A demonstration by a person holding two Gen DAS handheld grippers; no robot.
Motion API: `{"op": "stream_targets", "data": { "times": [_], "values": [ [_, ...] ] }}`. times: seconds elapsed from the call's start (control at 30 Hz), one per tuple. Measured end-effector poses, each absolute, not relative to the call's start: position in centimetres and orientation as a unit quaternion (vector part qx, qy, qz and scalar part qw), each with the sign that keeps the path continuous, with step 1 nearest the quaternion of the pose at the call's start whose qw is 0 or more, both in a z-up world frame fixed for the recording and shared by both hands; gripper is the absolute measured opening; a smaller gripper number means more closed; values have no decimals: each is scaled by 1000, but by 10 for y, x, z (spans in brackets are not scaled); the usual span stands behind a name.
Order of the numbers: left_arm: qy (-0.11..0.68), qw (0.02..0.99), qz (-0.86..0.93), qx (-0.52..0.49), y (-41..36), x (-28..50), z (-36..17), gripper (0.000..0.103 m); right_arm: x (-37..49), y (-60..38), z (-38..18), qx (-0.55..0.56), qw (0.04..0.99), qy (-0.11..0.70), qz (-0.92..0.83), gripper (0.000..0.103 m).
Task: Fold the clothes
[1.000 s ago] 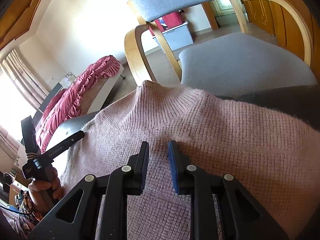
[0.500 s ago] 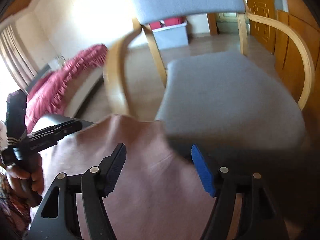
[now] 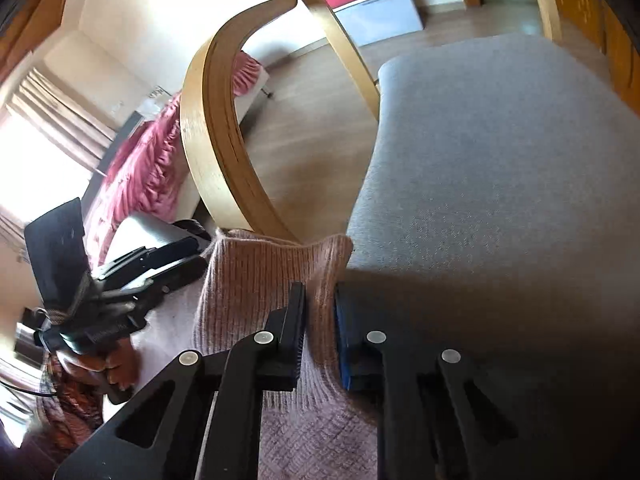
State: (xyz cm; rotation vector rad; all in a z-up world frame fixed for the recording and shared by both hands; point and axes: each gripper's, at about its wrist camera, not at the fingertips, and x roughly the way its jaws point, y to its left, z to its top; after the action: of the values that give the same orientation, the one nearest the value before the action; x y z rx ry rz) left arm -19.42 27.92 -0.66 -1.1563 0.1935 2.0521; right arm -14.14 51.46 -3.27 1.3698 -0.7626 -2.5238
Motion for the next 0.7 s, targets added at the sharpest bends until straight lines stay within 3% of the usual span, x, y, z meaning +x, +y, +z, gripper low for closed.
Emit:
{"op": "stream_targets", "data": {
  "times": [0.07,0.1,0.47,0.7],
  "values": [
    [51,396,792,-462,275,-195,-6,11,-137,514,-26,451,75,-258,-851,7],
    [35,399,790,-464,273,-195,-5,6,-133,514,-22,444,71,-263,-854,7],
    [-57,449,792,-410,234,-150,33,4,-40,481,42,352,70,-208,-910,6],
    [-77,475,792,-376,189,-98,29,4,33,416,57,335,59,-78,-937,6]
  ]
}}
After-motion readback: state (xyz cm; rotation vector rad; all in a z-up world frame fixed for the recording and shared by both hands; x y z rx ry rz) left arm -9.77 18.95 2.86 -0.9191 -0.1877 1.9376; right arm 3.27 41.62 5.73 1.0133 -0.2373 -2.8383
